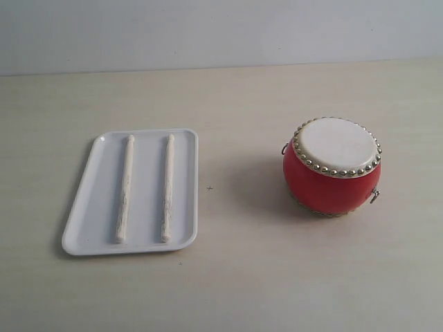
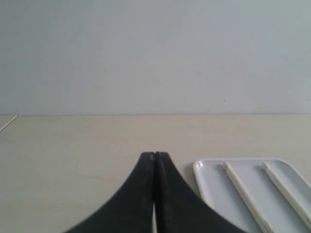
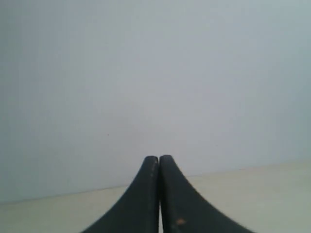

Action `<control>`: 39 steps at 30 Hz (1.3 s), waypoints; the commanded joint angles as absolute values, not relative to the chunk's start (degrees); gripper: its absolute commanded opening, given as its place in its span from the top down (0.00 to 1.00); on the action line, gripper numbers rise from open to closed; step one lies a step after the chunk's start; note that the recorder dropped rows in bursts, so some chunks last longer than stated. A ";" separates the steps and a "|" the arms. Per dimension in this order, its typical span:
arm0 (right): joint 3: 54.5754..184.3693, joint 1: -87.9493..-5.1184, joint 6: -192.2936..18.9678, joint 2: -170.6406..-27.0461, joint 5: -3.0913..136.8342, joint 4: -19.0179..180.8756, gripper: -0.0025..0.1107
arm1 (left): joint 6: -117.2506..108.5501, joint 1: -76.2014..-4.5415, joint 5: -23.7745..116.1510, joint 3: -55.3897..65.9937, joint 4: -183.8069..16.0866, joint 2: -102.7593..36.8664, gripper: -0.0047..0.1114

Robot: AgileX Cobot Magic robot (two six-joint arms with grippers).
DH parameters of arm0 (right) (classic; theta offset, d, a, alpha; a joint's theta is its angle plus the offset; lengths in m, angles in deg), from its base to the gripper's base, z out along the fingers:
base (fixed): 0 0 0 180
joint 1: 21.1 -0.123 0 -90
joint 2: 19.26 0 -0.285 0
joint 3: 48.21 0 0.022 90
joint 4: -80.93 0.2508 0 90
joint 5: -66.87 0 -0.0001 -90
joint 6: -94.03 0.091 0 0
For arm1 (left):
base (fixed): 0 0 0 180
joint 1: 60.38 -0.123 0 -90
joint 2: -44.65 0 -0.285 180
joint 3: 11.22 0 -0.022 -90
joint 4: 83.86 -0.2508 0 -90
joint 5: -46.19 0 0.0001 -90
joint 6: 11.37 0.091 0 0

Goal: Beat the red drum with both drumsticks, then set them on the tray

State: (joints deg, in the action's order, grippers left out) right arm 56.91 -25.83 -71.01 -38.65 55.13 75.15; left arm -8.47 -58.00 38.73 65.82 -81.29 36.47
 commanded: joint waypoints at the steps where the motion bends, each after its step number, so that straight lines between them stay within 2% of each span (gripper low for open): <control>1: 54.58 -21.92 -70.04 -32.84 55.44 74.46 0.98 | -8.68 -58.09 38.85 65.99 -81.28 36.87 0.96; 6: 54.58 -21.75 -70.16 -27.05 68.71 74.46 0.98 | -8.68 -58.09 38.85 65.99 -81.28 36.87 0.96; 11: 54.58 -21.75 -73.27 -27.05 74.13 74.46 0.98 | -8.68 -58.09 38.72 65.99 -81.27 36.87 0.96; 39: 54.58 -21.75 -73.85 -27.05 75.22 74.92 0.98 | -8.67 -58.09 38.72 65.99 -81.27 36.87 0.96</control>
State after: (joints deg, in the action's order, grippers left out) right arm 54.89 -21.97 -73.36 -27.44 75.20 75.04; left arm -8.47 -58.00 38.73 65.82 -81.29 36.47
